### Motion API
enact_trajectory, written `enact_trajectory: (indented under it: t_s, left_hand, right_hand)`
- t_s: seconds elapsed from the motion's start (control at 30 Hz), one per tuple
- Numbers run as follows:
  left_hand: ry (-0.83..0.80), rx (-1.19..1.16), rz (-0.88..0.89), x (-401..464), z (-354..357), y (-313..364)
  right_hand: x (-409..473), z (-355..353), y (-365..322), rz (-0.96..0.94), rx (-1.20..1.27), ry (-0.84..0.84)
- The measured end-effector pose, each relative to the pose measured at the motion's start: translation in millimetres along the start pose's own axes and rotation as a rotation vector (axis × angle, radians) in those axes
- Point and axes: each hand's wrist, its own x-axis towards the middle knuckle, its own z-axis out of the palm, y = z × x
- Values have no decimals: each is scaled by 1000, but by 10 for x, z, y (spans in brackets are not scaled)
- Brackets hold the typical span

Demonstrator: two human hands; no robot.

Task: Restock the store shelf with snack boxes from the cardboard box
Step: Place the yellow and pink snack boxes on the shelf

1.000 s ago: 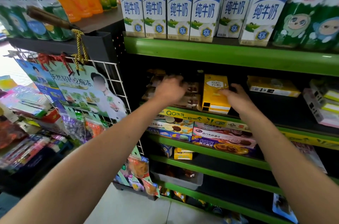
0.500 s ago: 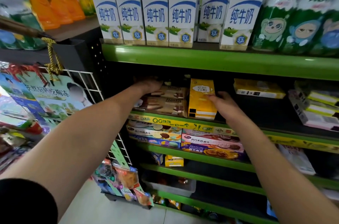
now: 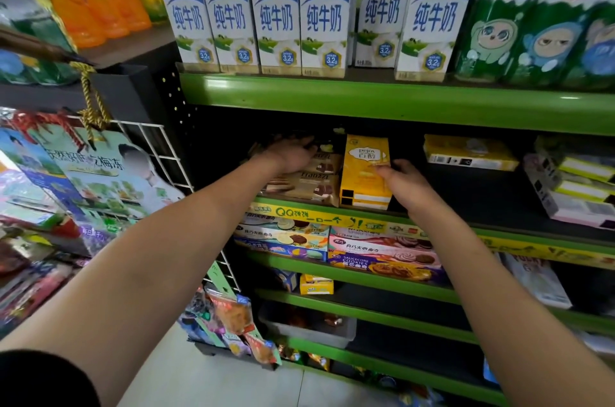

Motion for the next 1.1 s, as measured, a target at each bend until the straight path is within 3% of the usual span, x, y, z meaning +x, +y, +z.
enact_trajectory:
  t_s: [0.5,0.8,0.97,1.1]
  left_hand:
    - [75,45,68,-161,48,100]
    - [141,-144,55,-131,19,47]
    - [257,-205,184,-192,-76,206]
    - [210,-295,273,-329,-37,396]
  right_hand:
    - [38,-36,75,-15,145,52]
    - [-3,-44,42,-36,151,33]
    - [-4,-46,54,-46,142,43]
    - [-21,-54,50,-72,124,43]
